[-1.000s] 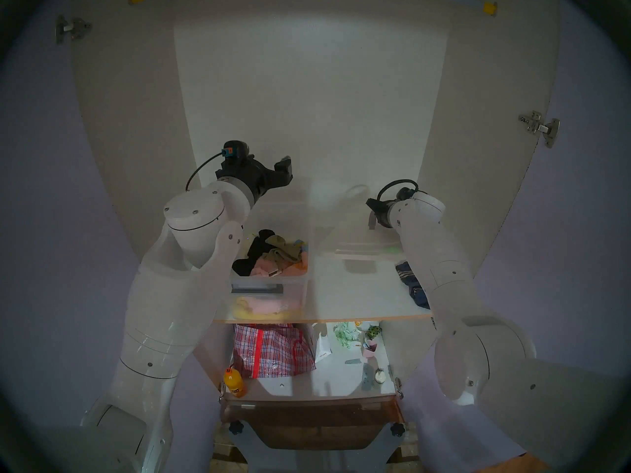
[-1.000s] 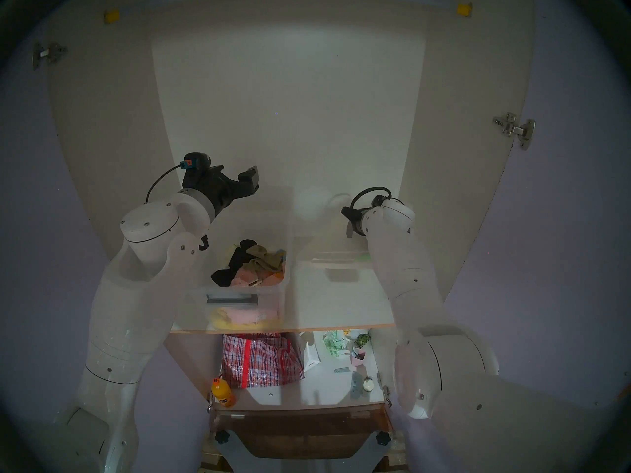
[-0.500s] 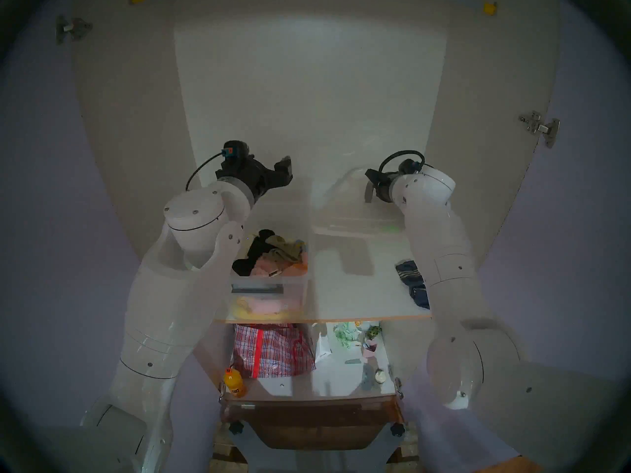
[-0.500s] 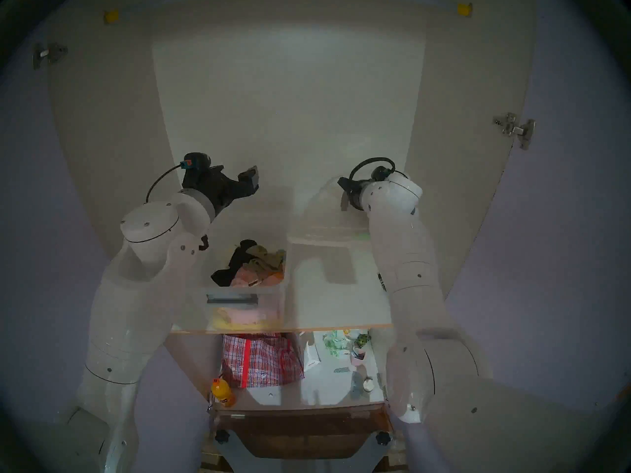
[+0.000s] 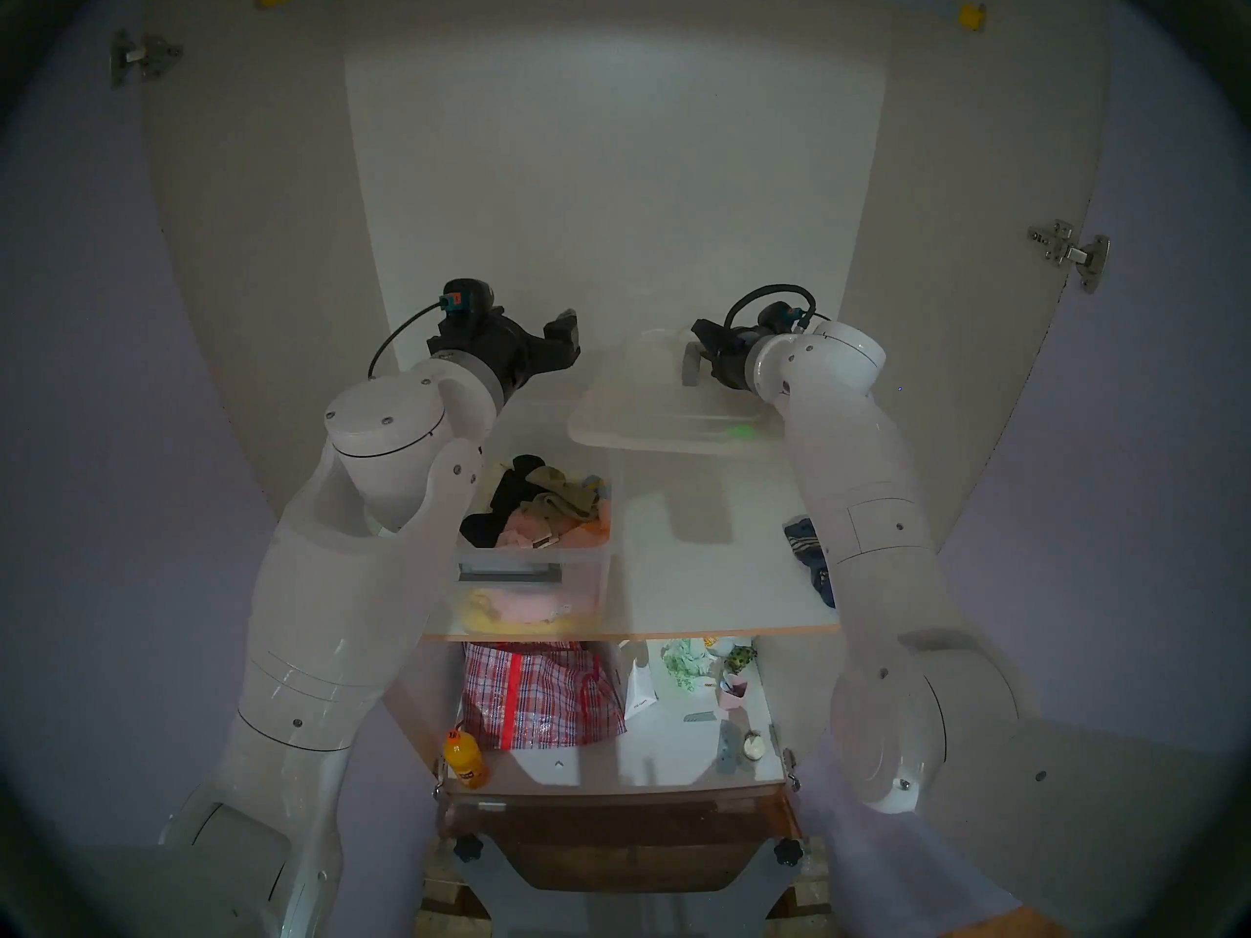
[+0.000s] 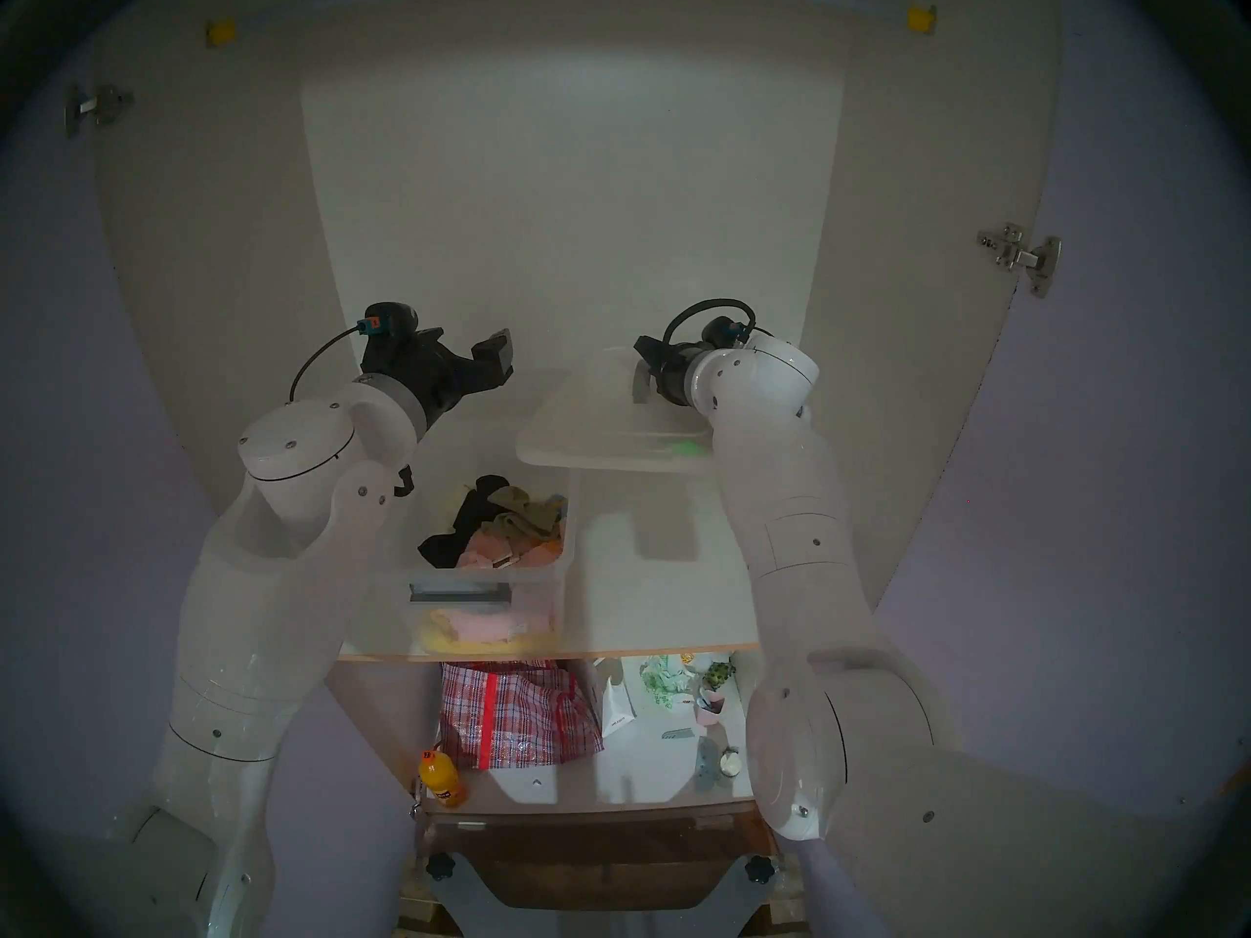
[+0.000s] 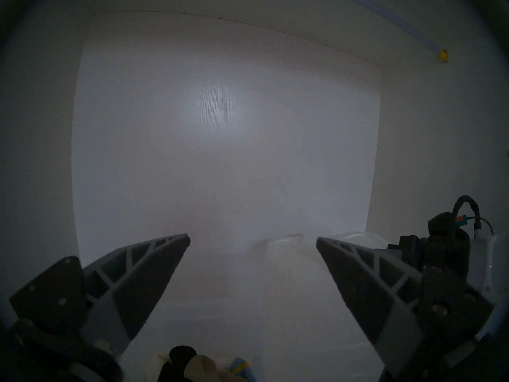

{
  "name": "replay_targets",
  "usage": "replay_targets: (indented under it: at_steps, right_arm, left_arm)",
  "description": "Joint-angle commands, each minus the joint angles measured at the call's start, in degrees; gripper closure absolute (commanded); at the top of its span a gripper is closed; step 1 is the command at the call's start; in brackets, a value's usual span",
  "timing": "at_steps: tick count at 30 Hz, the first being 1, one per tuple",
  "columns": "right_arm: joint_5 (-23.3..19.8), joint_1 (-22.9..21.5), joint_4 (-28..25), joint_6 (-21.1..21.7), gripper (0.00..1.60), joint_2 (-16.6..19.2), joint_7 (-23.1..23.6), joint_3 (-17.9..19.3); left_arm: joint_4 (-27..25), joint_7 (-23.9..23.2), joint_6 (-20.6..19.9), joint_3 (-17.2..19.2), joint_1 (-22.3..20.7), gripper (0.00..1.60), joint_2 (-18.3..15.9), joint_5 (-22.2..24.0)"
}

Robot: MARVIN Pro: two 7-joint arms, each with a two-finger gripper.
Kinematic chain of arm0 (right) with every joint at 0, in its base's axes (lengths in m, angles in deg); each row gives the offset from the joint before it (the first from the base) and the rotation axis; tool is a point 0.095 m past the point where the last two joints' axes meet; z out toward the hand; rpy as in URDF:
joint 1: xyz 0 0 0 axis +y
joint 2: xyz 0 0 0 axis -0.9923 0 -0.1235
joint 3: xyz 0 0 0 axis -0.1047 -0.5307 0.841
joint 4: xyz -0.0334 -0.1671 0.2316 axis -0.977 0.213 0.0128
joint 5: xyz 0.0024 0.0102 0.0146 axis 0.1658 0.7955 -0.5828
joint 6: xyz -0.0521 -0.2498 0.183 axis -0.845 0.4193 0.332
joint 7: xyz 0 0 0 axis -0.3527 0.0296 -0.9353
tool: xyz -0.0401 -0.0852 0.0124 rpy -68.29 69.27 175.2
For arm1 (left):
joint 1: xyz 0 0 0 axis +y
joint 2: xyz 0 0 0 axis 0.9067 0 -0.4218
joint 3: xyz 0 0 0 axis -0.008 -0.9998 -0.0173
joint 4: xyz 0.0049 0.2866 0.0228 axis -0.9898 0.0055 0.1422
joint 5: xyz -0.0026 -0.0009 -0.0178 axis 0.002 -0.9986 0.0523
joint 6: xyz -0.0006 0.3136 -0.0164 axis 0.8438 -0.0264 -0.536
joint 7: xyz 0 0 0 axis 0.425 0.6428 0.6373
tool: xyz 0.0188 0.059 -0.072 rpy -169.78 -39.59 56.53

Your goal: Take socks out of the storage bin, place them on top of the cabinet, and put the lid back on the bin

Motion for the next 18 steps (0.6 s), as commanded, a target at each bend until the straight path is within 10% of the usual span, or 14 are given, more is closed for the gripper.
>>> replay_targets:
  at_steps: [1, 18]
  right_arm:
    - [-1.02, -2.29, -1.24, -0.84, 1.60, -1.10, 4.86, -2.33]
    - [-0.37, -5.44, 10.69, -5.64, 1.60, -6.21, 8.16, -8.87]
  left_arm:
    - [-1.50, -0.31, 0.59, 0.21, -1.22, 0.00, 0.13, 0.04]
    - [-1.51, -0.31, 0.59, 0.21, -1.22, 0.00, 0.13, 0.04]
